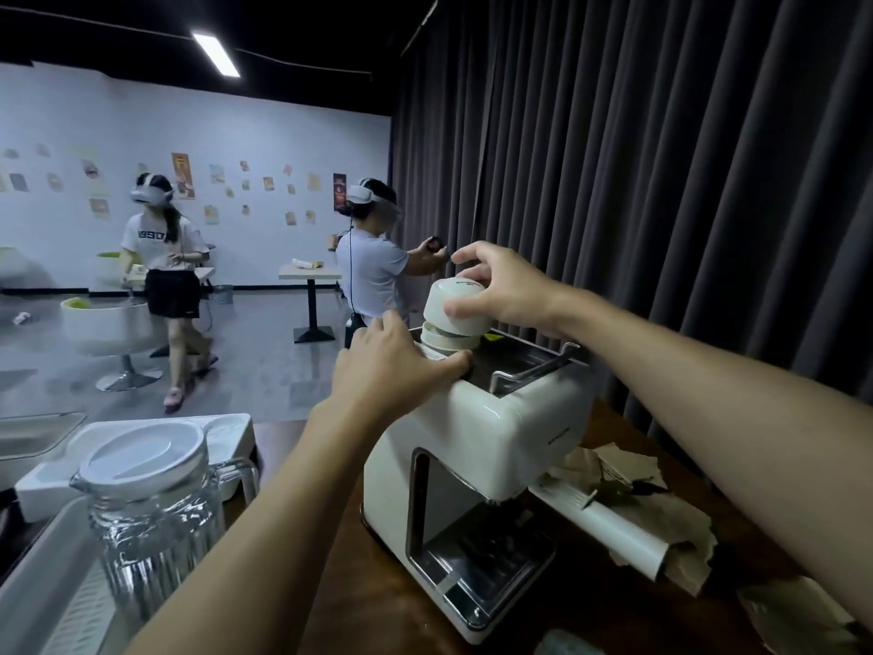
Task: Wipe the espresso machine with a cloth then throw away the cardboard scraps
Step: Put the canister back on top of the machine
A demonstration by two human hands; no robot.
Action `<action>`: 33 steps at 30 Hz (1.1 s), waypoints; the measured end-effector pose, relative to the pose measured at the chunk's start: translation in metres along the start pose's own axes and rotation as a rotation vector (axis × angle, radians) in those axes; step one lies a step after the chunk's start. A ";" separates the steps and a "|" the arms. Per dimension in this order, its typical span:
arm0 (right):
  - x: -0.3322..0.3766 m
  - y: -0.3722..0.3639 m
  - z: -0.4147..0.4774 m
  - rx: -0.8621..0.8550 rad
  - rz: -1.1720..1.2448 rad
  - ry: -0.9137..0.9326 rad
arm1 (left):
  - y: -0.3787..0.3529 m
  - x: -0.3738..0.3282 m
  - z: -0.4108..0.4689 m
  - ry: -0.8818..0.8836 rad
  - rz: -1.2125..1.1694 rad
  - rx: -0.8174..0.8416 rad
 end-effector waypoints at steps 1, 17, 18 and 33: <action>-0.001 -0.003 0.002 0.014 0.006 -0.001 | 0.000 0.001 0.001 0.003 0.008 0.007; -0.011 -0.010 0.007 0.097 0.064 0.005 | -0.004 0.004 0.000 0.002 -0.016 0.019; -0.013 -0.010 0.007 0.092 0.060 0.007 | -0.004 0.004 0.000 0.003 -0.018 0.016; -0.028 0.004 -0.008 -0.038 -0.134 0.049 | -0.007 0.006 0.001 0.000 -0.004 0.006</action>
Point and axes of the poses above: each hand's wrist, its own z-axis towards the middle knuckle, its own y-axis out of the back of the hand, x = y × z, the point moved 3 cm from there along z, towards the middle knuckle
